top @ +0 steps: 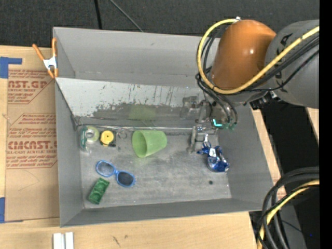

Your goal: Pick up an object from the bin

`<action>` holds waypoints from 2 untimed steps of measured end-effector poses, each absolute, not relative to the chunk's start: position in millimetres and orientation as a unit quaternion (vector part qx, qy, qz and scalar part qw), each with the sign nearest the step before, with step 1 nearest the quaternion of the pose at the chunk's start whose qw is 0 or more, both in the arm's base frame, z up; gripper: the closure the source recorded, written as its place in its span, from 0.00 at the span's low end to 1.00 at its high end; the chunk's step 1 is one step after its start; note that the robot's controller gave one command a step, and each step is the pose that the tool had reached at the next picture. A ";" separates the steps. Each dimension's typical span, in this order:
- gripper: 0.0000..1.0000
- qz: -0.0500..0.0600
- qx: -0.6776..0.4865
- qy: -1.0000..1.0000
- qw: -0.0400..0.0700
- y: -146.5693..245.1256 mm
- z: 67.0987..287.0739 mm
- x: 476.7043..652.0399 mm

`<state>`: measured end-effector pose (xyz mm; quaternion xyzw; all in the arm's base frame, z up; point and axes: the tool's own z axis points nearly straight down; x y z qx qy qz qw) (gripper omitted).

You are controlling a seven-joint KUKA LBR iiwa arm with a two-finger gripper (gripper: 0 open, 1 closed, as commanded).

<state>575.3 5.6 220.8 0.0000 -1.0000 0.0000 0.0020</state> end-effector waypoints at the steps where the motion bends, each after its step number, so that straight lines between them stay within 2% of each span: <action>1: 0.00 0.000 0.172 -0.985 0.000 -97.7 152.6 574.0; 2: 0.00 -0.001 0.101 -0.995 -0.005 -118.8 83.4 574.8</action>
Offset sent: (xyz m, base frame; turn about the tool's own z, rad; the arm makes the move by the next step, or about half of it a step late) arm -0.0010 -0.1024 -0.0669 -0.3471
